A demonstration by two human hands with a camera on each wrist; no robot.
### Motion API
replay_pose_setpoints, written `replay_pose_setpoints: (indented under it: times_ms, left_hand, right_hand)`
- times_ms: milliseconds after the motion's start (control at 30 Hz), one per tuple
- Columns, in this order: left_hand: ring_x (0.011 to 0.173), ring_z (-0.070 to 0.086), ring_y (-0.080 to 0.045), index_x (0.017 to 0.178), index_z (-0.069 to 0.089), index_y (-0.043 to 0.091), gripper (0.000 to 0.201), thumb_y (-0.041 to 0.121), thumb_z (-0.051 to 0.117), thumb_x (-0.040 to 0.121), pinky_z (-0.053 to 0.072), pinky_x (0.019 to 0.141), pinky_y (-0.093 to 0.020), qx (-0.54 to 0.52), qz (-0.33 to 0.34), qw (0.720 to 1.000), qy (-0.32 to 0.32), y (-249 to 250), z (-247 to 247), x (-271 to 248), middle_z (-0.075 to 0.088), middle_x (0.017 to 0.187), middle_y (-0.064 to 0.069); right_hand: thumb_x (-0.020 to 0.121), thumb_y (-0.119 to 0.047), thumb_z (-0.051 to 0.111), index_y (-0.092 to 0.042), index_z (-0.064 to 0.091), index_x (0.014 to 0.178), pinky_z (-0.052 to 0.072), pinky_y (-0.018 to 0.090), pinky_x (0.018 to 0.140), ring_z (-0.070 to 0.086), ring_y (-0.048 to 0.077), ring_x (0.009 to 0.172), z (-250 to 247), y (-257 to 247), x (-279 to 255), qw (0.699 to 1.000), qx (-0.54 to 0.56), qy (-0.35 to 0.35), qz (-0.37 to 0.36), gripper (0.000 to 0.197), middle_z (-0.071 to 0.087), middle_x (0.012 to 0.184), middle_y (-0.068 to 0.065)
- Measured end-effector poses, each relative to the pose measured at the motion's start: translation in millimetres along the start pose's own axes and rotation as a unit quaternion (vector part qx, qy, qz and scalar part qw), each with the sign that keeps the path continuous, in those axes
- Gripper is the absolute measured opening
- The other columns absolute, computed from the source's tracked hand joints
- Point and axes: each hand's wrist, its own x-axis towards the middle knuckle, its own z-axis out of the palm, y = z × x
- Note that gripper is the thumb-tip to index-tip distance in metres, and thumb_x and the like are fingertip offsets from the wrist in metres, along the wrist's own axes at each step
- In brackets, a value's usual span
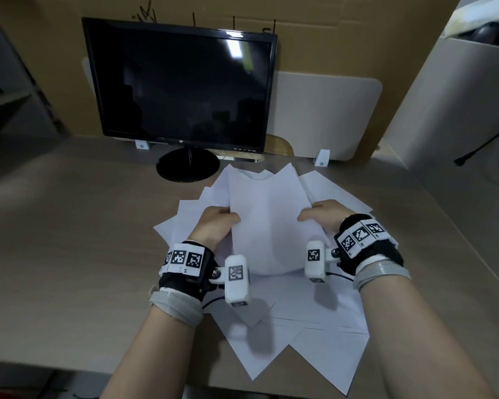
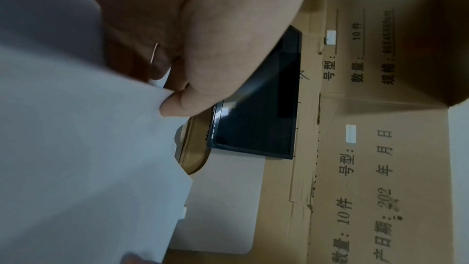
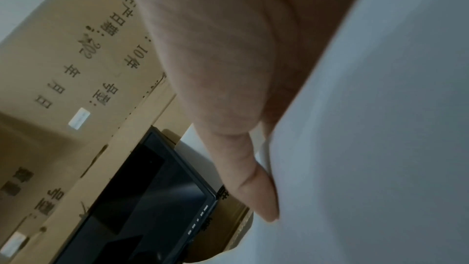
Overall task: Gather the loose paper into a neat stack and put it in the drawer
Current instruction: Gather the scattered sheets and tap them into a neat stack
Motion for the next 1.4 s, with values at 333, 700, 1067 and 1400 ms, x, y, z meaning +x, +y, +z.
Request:
replay_pose_setpoints:
  times_ms: [333,700,1067,1400]
  left_hand:
    - [0.106,0.07,-0.04,0.096,0.072,-0.002,0.025,-0.011,0.05,0.09,0.054,0.098,-0.049,0.001,0.013,0.999,-0.043,4,30,-5,0.073,0.109,-0.022]
    - [0.078,0.066,-0.019,0.116,0.063,0.005,0.016,0.01,0.057,0.102,0.049,0.059,-0.027,-0.072,-0.009,0.997,-0.034,-7,37,-27,0.07,0.099,-0.008]
    - [0.079,0.072,-0.026,0.117,0.066,-0.001,0.024,0.009,0.063,0.096,0.054,0.063,-0.028,-0.09,-0.021,0.996,-0.013,-10,30,-21,0.075,0.098,-0.012]
    - [0.074,0.072,-0.022,0.118,0.066,0.0,0.023,0.008,0.061,0.098,0.053,0.05,-0.021,-0.122,-0.029,0.992,-0.008,-13,32,-14,0.075,0.095,-0.01]
  right_hand:
    - [0.087,-0.036,0.071,-0.004,0.069,0.093,0.053,0.034,0.084,0.068,0.029,0.087,-17,45,-29,0.995,0.09,0.044,0.011,0.032,0.072,0.093,0.011]
    - [0.093,-0.032,0.063,-0.007,0.077,0.092,0.058,0.031,0.072,0.067,0.022,0.077,-20,76,-60,0.963,0.247,0.096,0.056,0.029,0.074,0.097,0.007]
    - [0.093,-0.006,0.059,0.001,0.053,0.128,0.063,0.037,0.07,0.068,0.029,0.081,-13,86,-69,0.952,0.288,0.092,0.052,0.036,0.068,0.101,0.018]
    - [0.084,0.008,0.061,0.0,0.076,0.098,0.061,0.046,0.08,0.074,0.027,0.084,-9,75,-50,0.984,0.167,0.036,0.05,0.022,0.076,0.096,0.014]
